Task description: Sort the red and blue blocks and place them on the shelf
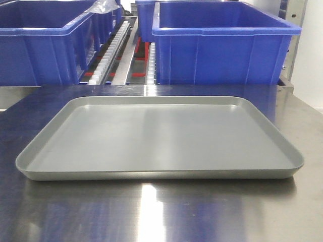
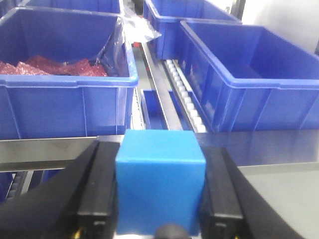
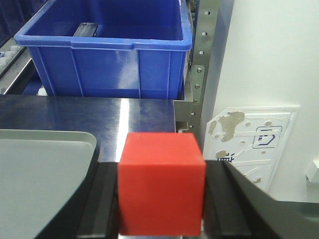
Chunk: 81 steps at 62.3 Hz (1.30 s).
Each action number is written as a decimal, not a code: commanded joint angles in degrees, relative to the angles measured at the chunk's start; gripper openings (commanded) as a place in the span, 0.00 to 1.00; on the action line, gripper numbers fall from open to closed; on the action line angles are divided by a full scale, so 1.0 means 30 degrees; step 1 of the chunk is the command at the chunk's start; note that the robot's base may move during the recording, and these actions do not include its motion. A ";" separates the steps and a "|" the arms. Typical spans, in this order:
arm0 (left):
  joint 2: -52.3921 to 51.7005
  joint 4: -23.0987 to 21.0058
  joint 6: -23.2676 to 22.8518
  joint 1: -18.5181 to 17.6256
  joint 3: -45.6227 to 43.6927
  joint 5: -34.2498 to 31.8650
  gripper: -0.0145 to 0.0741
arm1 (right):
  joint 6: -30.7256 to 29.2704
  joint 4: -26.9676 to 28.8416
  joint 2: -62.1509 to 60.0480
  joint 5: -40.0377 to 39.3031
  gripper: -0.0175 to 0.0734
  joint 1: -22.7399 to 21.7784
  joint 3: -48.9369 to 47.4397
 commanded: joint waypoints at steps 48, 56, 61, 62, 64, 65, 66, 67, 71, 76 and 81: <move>-0.3945 0.1287 0.0033 0.4342 0.0936 -0.0943 0.30 | -0.0194 0.0083 0.0050 -0.1630 0.50 -0.0126 -0.0527; -0.3945 0.1287 0.0033 0.4342 0.1232 -0.0952 0.30 | -0.0194 0.0083 0.0050 -0.1630 0.50 -0.0126 -0.0527; -0.3945 0.1287 0.0033 0.4342 0.1448 -0.0952 0.30 | -0.0194 0.0083 0.0050 -0.1630 0.50 -0.0126 -0.0527; -0.3945 0.1287 0.0033 0.4342 0.1482 -0.0952 0.30 | -0.0194 0.0083 0.0050 -0.1630 0.50 -0.0126 -0.0527; -0.3945 0.1287 0.0033 0.4342 0.1531 -0.0952 0.30 | -0.0194 0.0083 0.0050 -0.1630 0.50 -0.0126 -0.0527; -0.3945 0.1287 0.0033 0.4342 0.1581 -0.0952 0.30 | -0.0194 0.0083 0.0050 -0.1630 0.50 -0.0126 -0.0527; -0.3945 0.1287 0.0033 0.4342 0.1619 -0.0952 0.30 | -0.0194 0.0083 0.0050 -0.1630 0.50 -0.0126 -0.0527; -0.3945 0.1287 0.0033 0.4342 0.1621 -0.0952 0.30 | -0.0194 0.0083 0.0050 -0.1630 0.50 -0.0126 -0.0527; -0.3945 0.1287 0.0033 0.4342 0.1687 -0.0952 0.30 | -0.0194 0.0083 0.0050 -0.1630 0.50 -0.0126 -0.0527; -0.3945 0.1287 0.0033 0.4342 0.1747 -0.0952 0.30 | -0.0194 0.0083 0.0050 -0.1630 0.50 -0.0126 -0.0527; -0.3945 0.1287 0.0033 0.4342 0.1870 -0.0952 0.30 | -0.0194 0.0083 0.0050 -0.1630 0.50 -0.0126 -0.0527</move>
